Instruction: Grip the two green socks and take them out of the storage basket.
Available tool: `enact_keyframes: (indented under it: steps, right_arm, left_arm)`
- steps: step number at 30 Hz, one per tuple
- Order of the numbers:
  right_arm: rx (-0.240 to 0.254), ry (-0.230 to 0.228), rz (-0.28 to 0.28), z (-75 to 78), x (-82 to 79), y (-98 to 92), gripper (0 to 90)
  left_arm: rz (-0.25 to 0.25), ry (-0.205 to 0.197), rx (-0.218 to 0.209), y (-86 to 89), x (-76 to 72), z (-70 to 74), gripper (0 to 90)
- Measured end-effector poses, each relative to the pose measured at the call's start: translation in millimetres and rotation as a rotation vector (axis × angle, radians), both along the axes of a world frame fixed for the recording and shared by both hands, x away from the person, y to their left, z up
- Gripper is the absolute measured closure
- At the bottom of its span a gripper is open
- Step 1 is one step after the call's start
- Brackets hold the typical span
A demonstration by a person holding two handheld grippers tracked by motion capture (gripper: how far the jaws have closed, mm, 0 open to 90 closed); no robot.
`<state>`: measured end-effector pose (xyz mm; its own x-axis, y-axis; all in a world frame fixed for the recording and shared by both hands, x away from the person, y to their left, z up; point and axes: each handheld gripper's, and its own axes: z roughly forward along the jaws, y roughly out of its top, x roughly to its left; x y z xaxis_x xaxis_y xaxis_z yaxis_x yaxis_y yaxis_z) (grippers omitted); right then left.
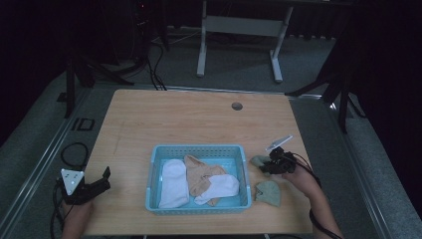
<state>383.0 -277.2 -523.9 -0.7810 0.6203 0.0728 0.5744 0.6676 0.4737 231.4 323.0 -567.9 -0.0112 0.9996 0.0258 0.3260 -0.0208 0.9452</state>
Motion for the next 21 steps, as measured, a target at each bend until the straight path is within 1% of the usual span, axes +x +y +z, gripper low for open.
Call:
enact_keyframes:
  steps: [1,2,3,5,6,7,8,9,10,11,12,13,14,15,18,21]
  right_arm:
    - [0.001,0.000,-0.008,1.0,-0.6,-0.5,66.9]
    - [0.003,-0.004,-0.014,2.4,-1.0,-1.4,61.1]
    - [0.011,-0.007,-0.021,4.4,-1.5,-2.8,57.4]
    - [0.021,-0.025,-0.030,8.9,-3.4,-6.3,51.4]
    - [0.029,-0.035,-0.034,12.0,-5.5,-9.9,45.7]
    - [0.029,-0.035,-0.034,12.0,-5.5,-9.9,45.7]
    - [0.032,-0.046,-0.039,13.6,-6.8,-12.6,43.7]
    - [0.037,-0.042,-0.038,14.1,-7.8,-14.7,41.4]
    - [0.042,-0.045,-0.033,14.4,-9.0,-16.4,38.9]
    - [0.048,-0.057,-0.031,14.6,-10.9,-18.2,38.2]
    - [0.056,-0.056,-0.032,14.4,-11.9,-20.2,36.4]
    - [0.059,-0.052,-0.036,14.0,-12.7,-21.5,32.4]
    - [0.063,-0.061,-0.044,13.3,-14.0,-24.1,30.2]
    - [0.078,-0.058,-0.051,13.0,-14.8,-26.8,28.9]
    - [0.143,-0.053,-0.078,13.0,-16.7,-37.1,19.7]
    - [0.182,-0.059,-0.094,10.9,-18.3,-47.4,15.6]
  left_arm:
    - [0.001,-0.001,0.000,-0.1,0.0,-0.1,0.4]
    - [0.001,-0.001,0.000,-0.3,0.1,-0.1,0.4]
    - [0.000,-0.001,0.001,-0.2,0.1,-0.1,0.4]
    - [0.001,-0.002,0.000,-0.2,0.0,-0.1,0.4]
    - [0.000,-0.001,0.000,-0.1,0.0,0.0,0.4]
    - [0.001,-0.001,-0.001,-0.2,0.0,-0.1,0.4]
    - [0.001,0.000,0.000,-0.3,0.0,-0.1,0.4]
    - [0.001,0.001,0.000,-0.3,0.1,0.0,0.3]
    - [0.000,0.002,0.001,-0.2,0.1,0.0,0.4]
    - [-0.001,0.002,0.001,-0.1,0.2,0.0,0.3]
    - [-0.001,0.003,0.001,0.0,0.2,0.1,0.4]
    - [0.000,0.004,0.001,-0.1,0.2,0.1,0.4]
    - [0.000,0.004,0.001,-0.1,0.2,0.1,0.4]
    - [0.000,0.003,0.000,-0.2,0.2,0.0,0.4]
    - [-0.003,0.003,0.000,-0.2,0.1,0.0,0.4]
    - [-0.006,0.006,0.002,-0.2,0.1,0.1,0.4]
